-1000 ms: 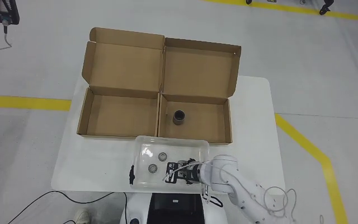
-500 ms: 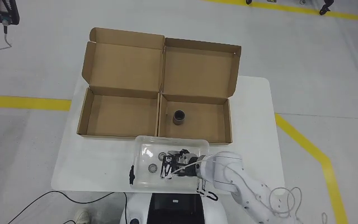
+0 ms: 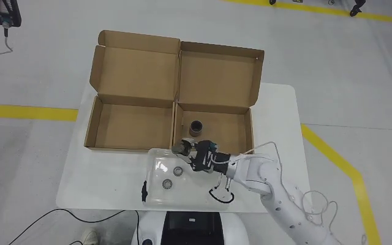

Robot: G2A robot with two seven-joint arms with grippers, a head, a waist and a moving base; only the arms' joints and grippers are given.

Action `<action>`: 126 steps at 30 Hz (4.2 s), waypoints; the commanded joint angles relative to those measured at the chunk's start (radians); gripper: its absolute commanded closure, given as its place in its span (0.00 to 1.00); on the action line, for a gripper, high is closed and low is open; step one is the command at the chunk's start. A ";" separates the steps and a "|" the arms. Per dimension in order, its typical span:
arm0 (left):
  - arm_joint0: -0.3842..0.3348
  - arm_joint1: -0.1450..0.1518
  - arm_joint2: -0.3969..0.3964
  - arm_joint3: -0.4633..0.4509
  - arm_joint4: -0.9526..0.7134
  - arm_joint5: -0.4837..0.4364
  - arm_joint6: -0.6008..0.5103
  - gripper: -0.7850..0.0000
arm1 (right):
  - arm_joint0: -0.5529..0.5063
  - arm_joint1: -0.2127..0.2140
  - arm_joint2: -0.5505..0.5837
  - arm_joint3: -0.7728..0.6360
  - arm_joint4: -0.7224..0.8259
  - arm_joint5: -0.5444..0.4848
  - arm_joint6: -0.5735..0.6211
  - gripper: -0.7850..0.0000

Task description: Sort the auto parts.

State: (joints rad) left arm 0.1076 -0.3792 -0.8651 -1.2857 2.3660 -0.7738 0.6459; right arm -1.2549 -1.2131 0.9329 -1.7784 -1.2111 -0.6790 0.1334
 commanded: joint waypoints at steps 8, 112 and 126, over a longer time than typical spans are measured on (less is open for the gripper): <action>0.000 0.000 0.000 0.000 0.000 0.000 0.000 0.00 | 0.058 -0.002 0.029 -0.068 0.005 -0.051 -0.153 1.00; 0.000 0.000 0.000 0.000 0.000 0.000 0.000 0.00 | 0.334 -0.107 -0.145 0.333 0.073 0.541 0.766 0.64; 0.000 0.000 0.000 0.000 0.000 0.000 0.000 0.00 | 0.277 -0.096 -0.105 0.149 -0.008 0.561 0.822 0.41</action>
State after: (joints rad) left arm 0.1076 -0.3792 -0.8651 -1.2857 2.3660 -0.7738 0.6459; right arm -0.9653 -1.3124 0.8220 -1.5910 -1.2088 -0.1180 0.9475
